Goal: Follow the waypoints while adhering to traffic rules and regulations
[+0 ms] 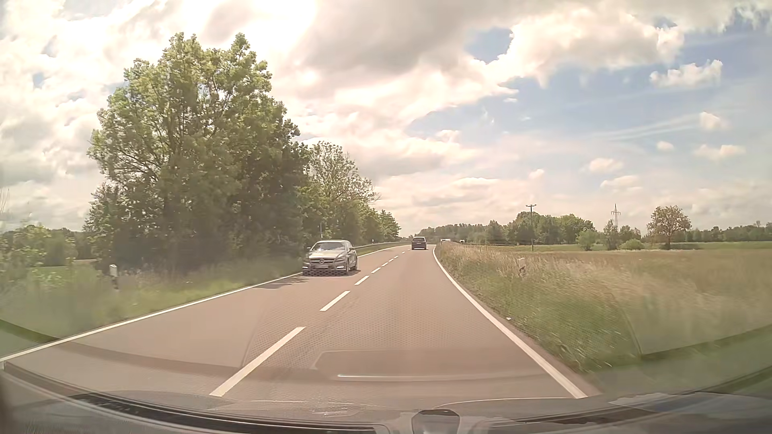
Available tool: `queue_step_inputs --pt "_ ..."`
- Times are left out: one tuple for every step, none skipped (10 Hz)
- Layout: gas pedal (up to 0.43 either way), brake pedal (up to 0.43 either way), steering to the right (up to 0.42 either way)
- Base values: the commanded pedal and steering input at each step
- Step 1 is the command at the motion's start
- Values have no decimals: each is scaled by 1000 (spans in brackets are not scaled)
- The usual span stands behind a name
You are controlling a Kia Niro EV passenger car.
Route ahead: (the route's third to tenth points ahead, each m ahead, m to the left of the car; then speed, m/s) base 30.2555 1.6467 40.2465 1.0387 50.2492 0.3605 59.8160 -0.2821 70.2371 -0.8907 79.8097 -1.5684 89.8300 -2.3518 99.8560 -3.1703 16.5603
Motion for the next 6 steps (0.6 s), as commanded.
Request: queue_step_inputs --pt "197 0 8" --pt "197 0 8" --pt "189 0 8" --pt "177 0 8" --pt "177 0 7" --pt "169 0 7"
